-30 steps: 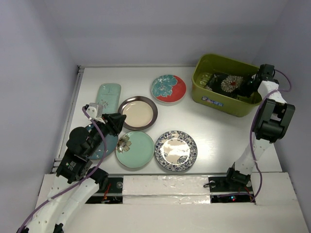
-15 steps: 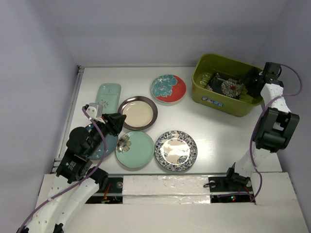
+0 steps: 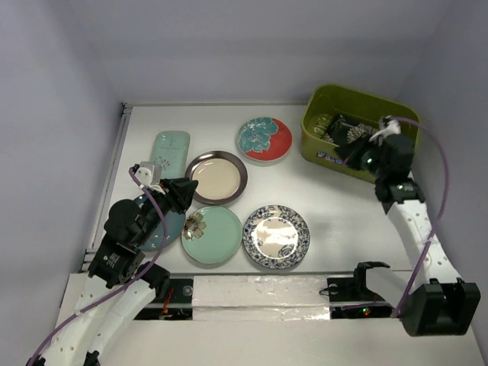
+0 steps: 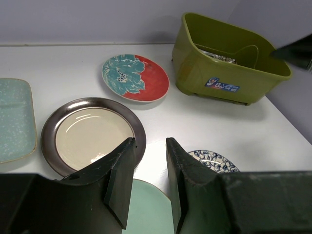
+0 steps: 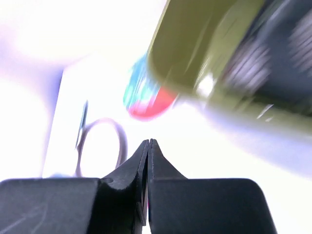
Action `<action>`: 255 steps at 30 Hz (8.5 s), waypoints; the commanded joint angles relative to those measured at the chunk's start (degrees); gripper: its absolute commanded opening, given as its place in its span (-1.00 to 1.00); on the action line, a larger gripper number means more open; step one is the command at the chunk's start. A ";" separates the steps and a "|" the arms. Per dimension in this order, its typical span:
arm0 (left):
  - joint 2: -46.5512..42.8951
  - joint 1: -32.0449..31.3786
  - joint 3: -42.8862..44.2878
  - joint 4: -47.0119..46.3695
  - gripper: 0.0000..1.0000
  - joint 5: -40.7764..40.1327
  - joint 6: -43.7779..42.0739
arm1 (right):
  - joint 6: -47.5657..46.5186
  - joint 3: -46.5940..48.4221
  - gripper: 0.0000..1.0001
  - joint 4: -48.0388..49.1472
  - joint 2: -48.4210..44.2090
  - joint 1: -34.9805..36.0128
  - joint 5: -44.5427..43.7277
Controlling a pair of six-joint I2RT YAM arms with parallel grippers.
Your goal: Place the plates into the plastic bin on the countertop
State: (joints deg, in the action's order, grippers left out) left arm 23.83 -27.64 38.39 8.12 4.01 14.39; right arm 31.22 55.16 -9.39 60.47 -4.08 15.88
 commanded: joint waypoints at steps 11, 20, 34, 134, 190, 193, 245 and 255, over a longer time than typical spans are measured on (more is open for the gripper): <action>-1.16 -0.22 2.57 -1.88 -0.43 0.65 -0.33 | 9.12 -28.34 0.23 -5.89 -8.17 17.00 2.76; -1.33 -0.22 2.48 -1.88 -0.43 0.82 -0.24 | 10.26 -33.97 0.46 -1.35 -0.45 19.63 9.60; -1.69 -0.22 2.48 -1.79 -0.43 0.56 -0.42 | 17.29 -38.28 -0.44 8.08 7.30 21.30 8.48; -3.27 -0.22 2.39 -0.65 -0.72 -3.22 0.64 | 10.61 -13.06 0.35 24.49 27.91 46.52 7.06; -4.94 -0.22 2.21 -0.56 -0.53 -2.08 0.55 | 11.14 13.75 -1.00 4.91 21.88 -11.92 -9.81; -5.03 -0.22 2.21 -0.56 -0.53 -2.08 0.55 | 11.05 12.18 -1.00 4.47 23.55 -11.92 -10.42; -4.41 -0.22 2.30 -0.30 -0.64 -4.63 0.73 | 36.54 4.61 -0.17 43.23 57.56 42.31 -9.90; -4.94 -0.22 2.30 -0.30 -0.62 -4.71 0.72 | 33.74 -5.14 -1.00 45.08 44.17 42.84 -11.66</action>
State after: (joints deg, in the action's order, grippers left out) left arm 19.03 -27.64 38.39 9.98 -0.80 15.51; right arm 67.57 52.36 33.80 112.88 38.28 5.63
